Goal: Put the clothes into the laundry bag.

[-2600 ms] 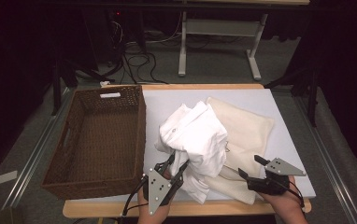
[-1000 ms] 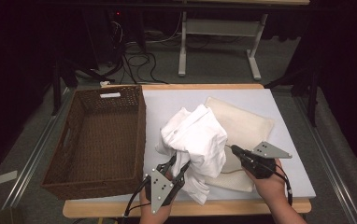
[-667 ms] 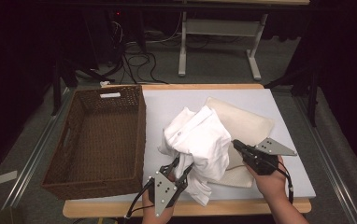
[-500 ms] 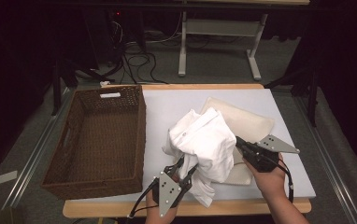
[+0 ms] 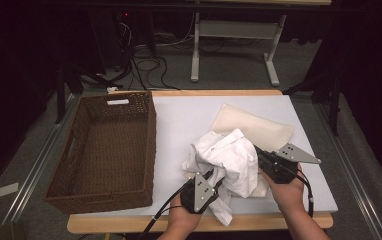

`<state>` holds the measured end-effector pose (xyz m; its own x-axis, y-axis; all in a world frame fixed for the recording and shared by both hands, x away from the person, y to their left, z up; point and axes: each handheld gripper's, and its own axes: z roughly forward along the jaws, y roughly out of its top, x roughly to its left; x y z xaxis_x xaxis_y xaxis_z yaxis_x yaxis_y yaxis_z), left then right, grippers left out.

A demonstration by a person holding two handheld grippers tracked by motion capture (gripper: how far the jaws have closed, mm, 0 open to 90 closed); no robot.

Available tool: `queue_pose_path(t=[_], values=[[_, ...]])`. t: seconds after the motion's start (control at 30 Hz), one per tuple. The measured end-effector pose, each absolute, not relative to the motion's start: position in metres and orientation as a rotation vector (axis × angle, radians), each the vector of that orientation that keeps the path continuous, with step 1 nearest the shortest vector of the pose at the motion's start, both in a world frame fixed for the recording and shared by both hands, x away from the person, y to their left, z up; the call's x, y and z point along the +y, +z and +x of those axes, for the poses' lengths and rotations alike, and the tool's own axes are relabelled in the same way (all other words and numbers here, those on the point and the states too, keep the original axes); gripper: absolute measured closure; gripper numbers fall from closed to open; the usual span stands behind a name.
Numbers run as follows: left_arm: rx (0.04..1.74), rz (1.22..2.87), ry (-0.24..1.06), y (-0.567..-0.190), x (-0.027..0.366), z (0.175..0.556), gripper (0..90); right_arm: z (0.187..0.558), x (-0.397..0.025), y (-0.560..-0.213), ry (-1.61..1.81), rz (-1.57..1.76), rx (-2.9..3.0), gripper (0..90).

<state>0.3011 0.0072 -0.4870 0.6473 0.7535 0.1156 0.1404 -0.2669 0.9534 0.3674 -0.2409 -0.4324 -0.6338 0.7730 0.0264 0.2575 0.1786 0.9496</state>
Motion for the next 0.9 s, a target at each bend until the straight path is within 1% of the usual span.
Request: queue_pose_path(t=[0.03,0.43,0.67,0.73,0.8,0.83,0.87,0.9], values=[[0.734,1.788,0.678,-0.490,0.003,0.306,68.0,0.366,-0.241,-0.434,1.462,0.964,1.995,89.7],[0.771,1.919,0.604,-0.506,-0.020,0.329,67.8,0.356,-0.240,-0.435,1.490,0.948,1.990,89.7],[0.811,1.956,0.539,-0.511,-0.024,0.340,64.7,0.347,-0.239,-0.434,1.507,0.921,1.997,89.7],[0.819,1.939,0.528,-0.512,-0.024,0.340,60.4,0.347,-0.239,-0.435,1.504,0.927,1.998,89.7],[0.818,1.920,0.517,-0.511,-0.021,0.338,51.5,0.348,-0.241,-0.437,1.498,0.935,1.997,89.7],[0.817,1.912,0.514,-0.509,-0.020,0.336,51.5,0.348,-0.242,-0.438,1.500,0.941,1.999,89.7],[0.815,1.911,0.502,-0.508,-0.018,0.335,46.7,0.349,-0.243,-0.438,1.494,0.943,1.996,89.7],[0.821,1.913,0.469,-0.503,-0.014,0.332,37.0,0.350,-0.244,-0.440,1.494,0.956,1.996,89.7]])
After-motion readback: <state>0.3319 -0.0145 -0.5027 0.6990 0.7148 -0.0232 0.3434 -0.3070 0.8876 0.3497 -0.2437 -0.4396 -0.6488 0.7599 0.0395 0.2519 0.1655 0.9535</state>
